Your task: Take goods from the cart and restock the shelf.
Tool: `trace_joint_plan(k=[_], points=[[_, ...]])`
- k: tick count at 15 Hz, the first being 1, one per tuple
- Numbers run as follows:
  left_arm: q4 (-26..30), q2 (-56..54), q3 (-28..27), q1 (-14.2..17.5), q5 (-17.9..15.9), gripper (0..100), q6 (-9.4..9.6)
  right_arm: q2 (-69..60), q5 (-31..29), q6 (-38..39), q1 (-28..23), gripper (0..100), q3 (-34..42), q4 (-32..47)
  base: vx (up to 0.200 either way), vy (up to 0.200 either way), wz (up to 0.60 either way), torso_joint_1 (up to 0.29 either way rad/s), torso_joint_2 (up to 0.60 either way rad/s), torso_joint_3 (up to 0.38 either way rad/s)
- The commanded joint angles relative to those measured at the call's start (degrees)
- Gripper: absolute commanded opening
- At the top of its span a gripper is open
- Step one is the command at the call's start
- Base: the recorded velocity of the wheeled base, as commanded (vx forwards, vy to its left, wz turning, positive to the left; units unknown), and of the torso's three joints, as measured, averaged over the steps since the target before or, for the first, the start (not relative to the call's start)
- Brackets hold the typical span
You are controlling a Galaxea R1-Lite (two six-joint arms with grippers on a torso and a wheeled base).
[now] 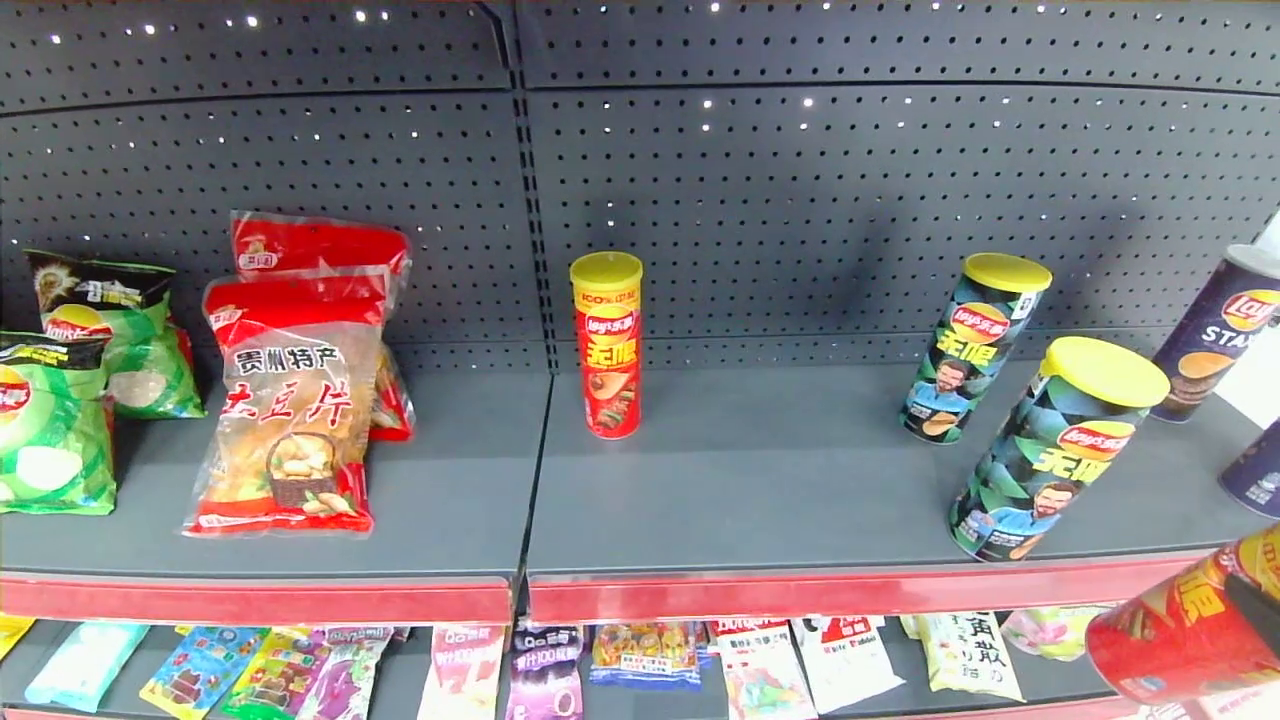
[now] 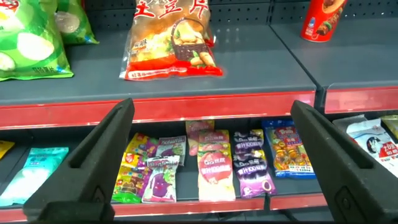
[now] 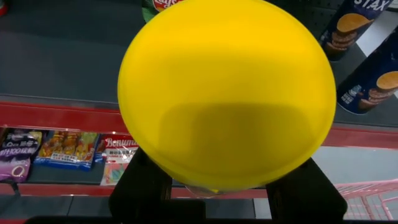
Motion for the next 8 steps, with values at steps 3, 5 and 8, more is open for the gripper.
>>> trace_joint_plan(k=[3, 5, 8], points=[[-0.01, 0.05, 0.0, 0.0, -0.04, 100, -0.01, -3.89, -0.25, -0.56, -0.17, 0, 1.8, 0.06, 0.0, 0.0, 0.0, 0.0, 0.0, 0.0], [-0.01, 0.05, 0.0, 0.0, -0.04, 100, -0.01, -5.12, -0.16, -2.32, -0.25, 0, 2.15, 0.41, 0.0, 0.0, 0.0, 0.0, 0.0, 0.0], [-0.01, 0.05, 0.0, 0.0, -0.04, 100, -0.01, -9.69, -0.16, -3.11, -0.25, 0, 1.1, 7.79, 0.0, 0.0, 0.0, 0.0, 0.0, 0.0]])
